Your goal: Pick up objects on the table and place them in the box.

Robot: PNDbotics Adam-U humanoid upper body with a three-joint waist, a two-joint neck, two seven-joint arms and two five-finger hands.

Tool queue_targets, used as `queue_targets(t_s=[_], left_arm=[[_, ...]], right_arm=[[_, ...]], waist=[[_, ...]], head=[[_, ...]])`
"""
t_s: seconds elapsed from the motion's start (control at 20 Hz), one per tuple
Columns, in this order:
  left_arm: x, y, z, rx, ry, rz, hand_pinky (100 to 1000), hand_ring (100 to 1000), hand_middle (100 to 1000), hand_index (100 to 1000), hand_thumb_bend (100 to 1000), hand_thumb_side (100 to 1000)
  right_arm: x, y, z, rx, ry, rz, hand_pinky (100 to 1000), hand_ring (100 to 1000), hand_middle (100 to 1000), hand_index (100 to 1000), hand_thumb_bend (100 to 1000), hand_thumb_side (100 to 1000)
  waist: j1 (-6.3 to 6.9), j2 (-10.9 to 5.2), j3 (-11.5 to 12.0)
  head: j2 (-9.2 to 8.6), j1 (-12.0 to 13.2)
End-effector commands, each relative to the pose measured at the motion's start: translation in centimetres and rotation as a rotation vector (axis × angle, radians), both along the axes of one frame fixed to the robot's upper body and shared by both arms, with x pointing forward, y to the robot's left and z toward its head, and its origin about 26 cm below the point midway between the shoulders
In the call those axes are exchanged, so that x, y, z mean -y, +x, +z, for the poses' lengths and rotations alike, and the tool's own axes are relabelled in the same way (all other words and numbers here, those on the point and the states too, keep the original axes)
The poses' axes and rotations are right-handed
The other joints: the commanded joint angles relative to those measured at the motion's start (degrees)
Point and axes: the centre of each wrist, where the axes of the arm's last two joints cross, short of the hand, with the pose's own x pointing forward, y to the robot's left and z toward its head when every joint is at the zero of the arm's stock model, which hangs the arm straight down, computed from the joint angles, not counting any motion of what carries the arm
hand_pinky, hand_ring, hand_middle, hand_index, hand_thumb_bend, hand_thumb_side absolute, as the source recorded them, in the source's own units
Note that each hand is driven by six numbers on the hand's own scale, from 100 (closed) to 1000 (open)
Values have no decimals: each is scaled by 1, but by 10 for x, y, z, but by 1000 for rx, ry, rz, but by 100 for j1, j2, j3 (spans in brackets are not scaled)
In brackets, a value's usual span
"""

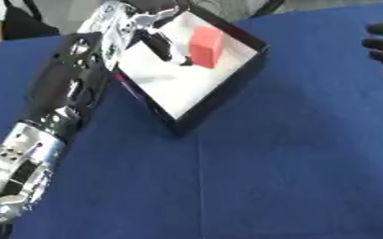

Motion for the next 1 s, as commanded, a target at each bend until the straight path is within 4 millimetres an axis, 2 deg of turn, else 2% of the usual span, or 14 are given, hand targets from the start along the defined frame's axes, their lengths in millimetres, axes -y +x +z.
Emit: queue_targets(t_s=[0.05,0.2,0.35,0.45,0.65,0.8,1.0], left_arm=[[-3,-4,17,49,-28,-10,884,870,853,928,498,385],[-7,-7,29,63,-44,-18,886,872,852,916,487,348],[-15,-12,44,62,-78,-43,878,866,848,898,376,369],[-24,-19,57,64,-115,-65,876,863,847,895,346,328],[-49,-39,87,97,-197,-81,876,863,853,897,318,288],[-74,-58,108,137,-262,-73,871,857,848,900,276,259],[-102,-89,125,185,-334,-95,863,849,841,899,252,229]], right_arm=[[3,-2,7,23,-18,-3,1000,933,924,862,100,470],[5,-2,5,21,-22,-10,1000,932,924,862,100,470],[10,-2,3,14,-28,-25,1000,932,924,862,100,470],[14,-2,2,12,-31,-38,1000,932,924,862,100,470],[22,-3,0,11,-34,-66,1000,932,924,862,100,470],[30,-4,-3,6,-38,-90,1000,932,924,862,100,470],[37,-5,-5,1,-35,-116,1000,932,924,862,100,470]], waist=[[36,-45,21],[38,-84,70],[54,-152,164],[62,-197,237],[58,-275,379],[46,-346,526],[18,-415,682]], head=[[42,-32],[108,-81],[180,-172],[223,-240],[304,-359],[373,-478],[444,-626]])
